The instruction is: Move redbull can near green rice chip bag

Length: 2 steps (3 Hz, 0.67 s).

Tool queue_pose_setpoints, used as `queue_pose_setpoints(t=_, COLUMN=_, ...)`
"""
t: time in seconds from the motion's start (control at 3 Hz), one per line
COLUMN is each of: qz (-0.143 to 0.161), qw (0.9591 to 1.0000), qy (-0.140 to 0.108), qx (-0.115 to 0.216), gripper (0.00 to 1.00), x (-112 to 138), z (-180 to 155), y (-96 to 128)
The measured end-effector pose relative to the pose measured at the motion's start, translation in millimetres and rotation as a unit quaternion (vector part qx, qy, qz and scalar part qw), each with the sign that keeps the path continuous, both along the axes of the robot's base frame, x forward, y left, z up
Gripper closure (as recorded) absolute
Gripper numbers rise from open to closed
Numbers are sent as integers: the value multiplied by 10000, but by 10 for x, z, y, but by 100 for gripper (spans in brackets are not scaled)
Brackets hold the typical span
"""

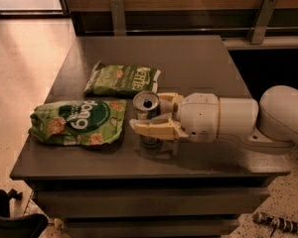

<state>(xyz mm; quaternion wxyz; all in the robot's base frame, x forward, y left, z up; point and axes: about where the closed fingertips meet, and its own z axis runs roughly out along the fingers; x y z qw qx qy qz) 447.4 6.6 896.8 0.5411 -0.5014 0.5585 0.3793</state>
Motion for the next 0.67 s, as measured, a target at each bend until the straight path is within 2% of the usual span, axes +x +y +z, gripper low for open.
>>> queue_pose_setpoints(t=0.33, qz=27, qw=10000, qy=-6, qx=-6, gripper=1, x=-10, z=6, y=28)
queue_pose_setpoints(t=0.67, qz=34, qw=10000, qy=-7, qx=-7, gripper=0, x=-13, z=8, y=35)
